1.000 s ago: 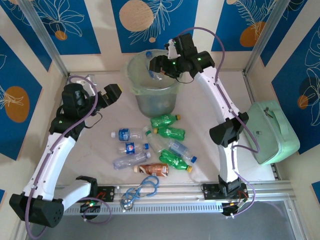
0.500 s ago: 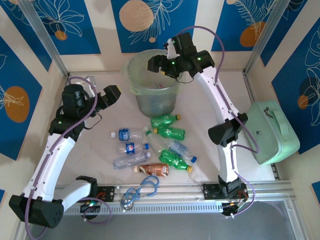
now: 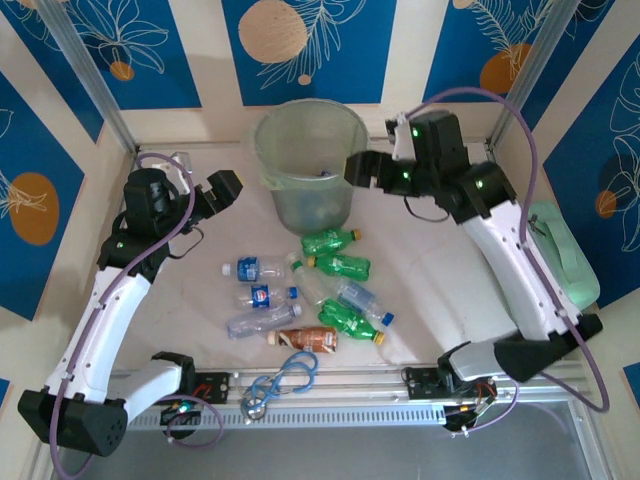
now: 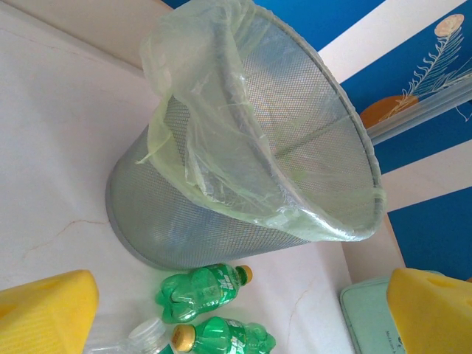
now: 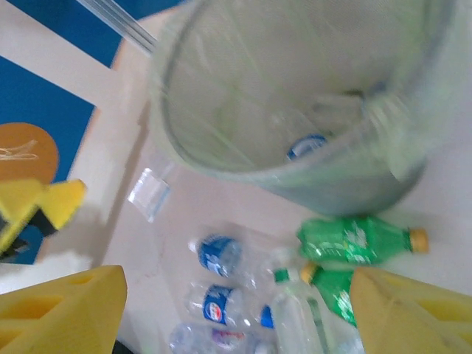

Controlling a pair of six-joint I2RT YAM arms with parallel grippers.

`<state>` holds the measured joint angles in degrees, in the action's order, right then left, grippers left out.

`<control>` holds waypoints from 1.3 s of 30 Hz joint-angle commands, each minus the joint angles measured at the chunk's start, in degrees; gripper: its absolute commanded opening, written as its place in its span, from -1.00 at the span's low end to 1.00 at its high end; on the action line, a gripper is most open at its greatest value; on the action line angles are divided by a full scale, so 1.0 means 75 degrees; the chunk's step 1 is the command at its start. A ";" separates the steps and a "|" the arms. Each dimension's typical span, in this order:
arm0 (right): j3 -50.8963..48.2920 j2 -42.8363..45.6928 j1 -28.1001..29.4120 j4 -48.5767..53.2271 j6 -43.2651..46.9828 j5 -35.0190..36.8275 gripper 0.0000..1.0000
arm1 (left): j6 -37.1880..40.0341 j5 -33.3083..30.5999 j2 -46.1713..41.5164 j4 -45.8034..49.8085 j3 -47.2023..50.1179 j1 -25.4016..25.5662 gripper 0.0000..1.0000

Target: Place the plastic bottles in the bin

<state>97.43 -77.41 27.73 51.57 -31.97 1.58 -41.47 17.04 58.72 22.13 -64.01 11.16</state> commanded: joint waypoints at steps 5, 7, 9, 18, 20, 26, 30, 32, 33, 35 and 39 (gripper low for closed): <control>-0.2942 0.0823 0.0199 -0.0047 -0.0379 0.0482 0.67 | 0.0011 0.0063 0.0093 -0.0144 -0.0209 0.0014 1.00; -0.3379 0.0928 0.0453 -0.0025 -0.0507 0.0561 0.69 | -0.0042 0.0105 0.0105 -0.0173 -0.0175 0.0020 1.00; -0.3798 0.0992 0.0780 -0.0052 -0.0658 0.0564 0.71 | -0.0113 0.0123 0.0093 -0.0270 -0.0078 0.0022 1.00; -0.4572 0.0527 0.2747 -0.0417 -0.0801 0.0456 0.65 | -0.0404 -0.0510 0.0153 0.0230 0.0409 0.0023 0.92; -0.4518 0.0339 0.2934 -0.0337 -0.0851 0.0659 0.63 | -0.0497 -0.0712 0.0140 0.0479 0.0554 0.0012 0.91; -0.4826 0.0084 0.2213 -0.0313 -0.1105 0.0982 0.70 | -0.0625 -0.0920 -0.0023 0.0824 0.0921 0.0018 0.90; -0.4865 -0.0329 0.1972 -0.0242 -0.1003 0.1199 0.81 | -0.0646 -0.0856 -0.0073 0.0770 0.0986 0.0014 0.90; -0.4740 -0.0627 0.1974 -0.0088 -0.0988 0.1433 0.86 | -0.0655 -0.0813 -0.0054 0.0736 0.0977 0.0023 0.90; -0.4690 -0.0761 0.1969 0.0003 -0.1010 0.1530 0.87 | -0.0657 -0.0790 -0.0039 0.0720 0.0976 0.0020 0.90; -0.4604 -0.1024 0.2001 0.0174 -0.1063 0.1739 0.90 | -0.0663 -0.0743 -0.0002 0.0663 0.0965 0.0018 0.89; -0.4620 -0.1449 0.2240 0.0317 -0.1115 0.2125 0.94 | -0.0681 -0.0679 0.0063 0.0578 0.0976 0.0015 0.89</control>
<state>61.58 -86.72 43.20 51.11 -39.42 14.31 -46.22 11.51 59.37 27.46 -56.71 11.16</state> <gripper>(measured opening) 0.966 0.945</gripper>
